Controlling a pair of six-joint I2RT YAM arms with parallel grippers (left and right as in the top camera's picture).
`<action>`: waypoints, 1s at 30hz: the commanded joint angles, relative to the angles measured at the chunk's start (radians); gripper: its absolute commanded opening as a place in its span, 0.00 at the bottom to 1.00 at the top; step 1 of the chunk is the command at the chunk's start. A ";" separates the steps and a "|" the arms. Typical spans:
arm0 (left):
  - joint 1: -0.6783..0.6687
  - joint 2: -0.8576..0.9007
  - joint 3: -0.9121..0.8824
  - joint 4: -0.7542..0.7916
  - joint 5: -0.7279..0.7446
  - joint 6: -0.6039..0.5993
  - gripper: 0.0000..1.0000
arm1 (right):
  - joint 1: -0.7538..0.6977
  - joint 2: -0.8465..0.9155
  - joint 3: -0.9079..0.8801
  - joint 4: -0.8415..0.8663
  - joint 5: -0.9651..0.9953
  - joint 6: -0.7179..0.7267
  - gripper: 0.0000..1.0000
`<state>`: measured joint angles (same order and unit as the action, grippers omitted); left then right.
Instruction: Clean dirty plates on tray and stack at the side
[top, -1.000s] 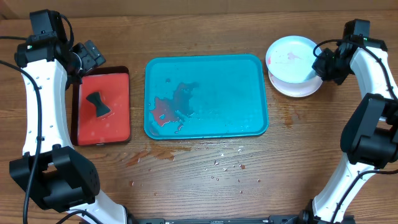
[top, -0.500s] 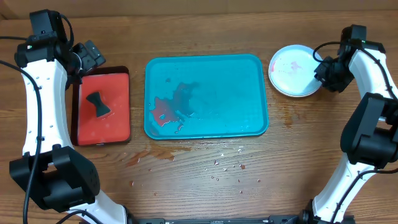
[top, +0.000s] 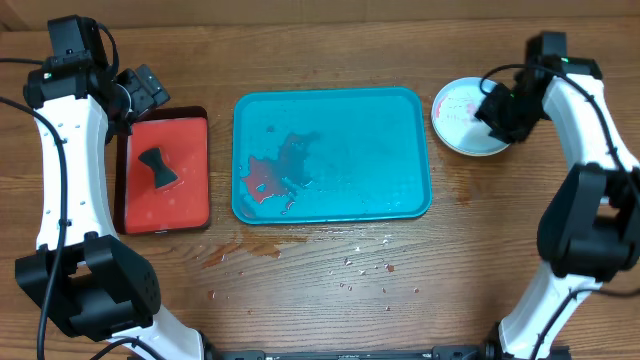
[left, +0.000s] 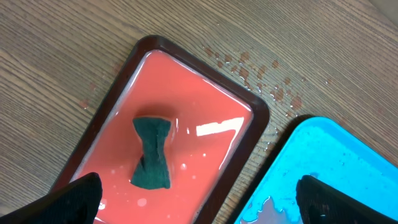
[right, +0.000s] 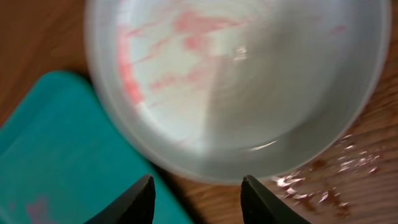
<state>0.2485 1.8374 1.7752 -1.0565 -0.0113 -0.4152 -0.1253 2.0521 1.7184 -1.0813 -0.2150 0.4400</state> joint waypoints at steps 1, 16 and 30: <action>-0.007 0.008 0.006 -0.002 0.008 0.008 1.00 | 0.082 -0.171 0.004 0.010 -0.022 -0.002 0.47; -0.007 0.008 0.006 -0.002 0.008 0.008 1.00 | 0.362 -0.435 0.004 -0.138 0.174 -0.048 0.56; -0.007 0.008 0.006 -0.002 0.008 0.008 1.00 | 0.517 -0.747 0.003 -0.538 0.293 -0.046 0.59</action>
<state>0.2485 1.8374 1.7752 -1.0588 -0.0113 -0.4152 0.3664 1.3491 1.7184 -1.6005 0.0517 0.3912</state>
